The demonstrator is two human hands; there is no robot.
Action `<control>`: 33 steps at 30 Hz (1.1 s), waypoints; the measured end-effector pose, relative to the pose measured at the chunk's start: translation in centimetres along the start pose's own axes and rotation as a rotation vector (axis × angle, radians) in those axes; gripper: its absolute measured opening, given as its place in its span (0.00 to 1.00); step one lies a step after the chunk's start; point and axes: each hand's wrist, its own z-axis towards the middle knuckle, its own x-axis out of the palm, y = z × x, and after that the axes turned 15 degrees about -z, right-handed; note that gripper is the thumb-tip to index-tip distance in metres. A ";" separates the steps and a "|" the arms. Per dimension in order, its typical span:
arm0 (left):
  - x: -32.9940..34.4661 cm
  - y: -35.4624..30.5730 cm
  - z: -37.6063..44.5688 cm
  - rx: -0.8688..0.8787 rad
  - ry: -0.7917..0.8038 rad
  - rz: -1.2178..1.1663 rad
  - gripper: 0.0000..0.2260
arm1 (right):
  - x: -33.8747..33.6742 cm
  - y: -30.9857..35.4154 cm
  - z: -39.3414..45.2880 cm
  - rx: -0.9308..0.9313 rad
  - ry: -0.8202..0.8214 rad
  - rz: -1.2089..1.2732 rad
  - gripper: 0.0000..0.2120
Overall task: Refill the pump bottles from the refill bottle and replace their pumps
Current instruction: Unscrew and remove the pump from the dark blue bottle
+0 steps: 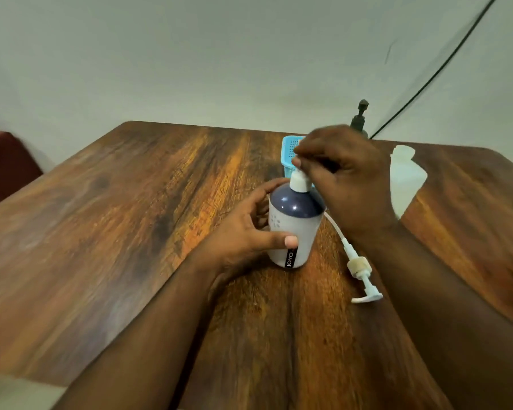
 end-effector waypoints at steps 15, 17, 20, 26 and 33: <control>0.3 2.2 0.5 0.076 -0.115 -0.095 0.34 | 5.2 -2.0 -5.5 0.619 0.081 0.685 0.17; 0.2 2.3 0.7 0.058 -0.089 -0.129 0.33 | 5.5 -2.2 -5.4 0.632 0.072 0.730 0.14; 0.1 2.2 0.9 0.036 -0.053 -0.157 0.32 | 5.7 -2.6 -5.3 0.644 0.093 0.794 0.13; -0.7 2.4 1.3 0.024 -0.020 -0.186 0.31 | 5.3 -3.2 -5.5 0.543 0.187 0.900 0.12; -1.4 2.5 1.1 -0.048 0.080 -0.216 0.40 | 4.5 -3.9 -6.0 0.618 0.073 0.937 0.12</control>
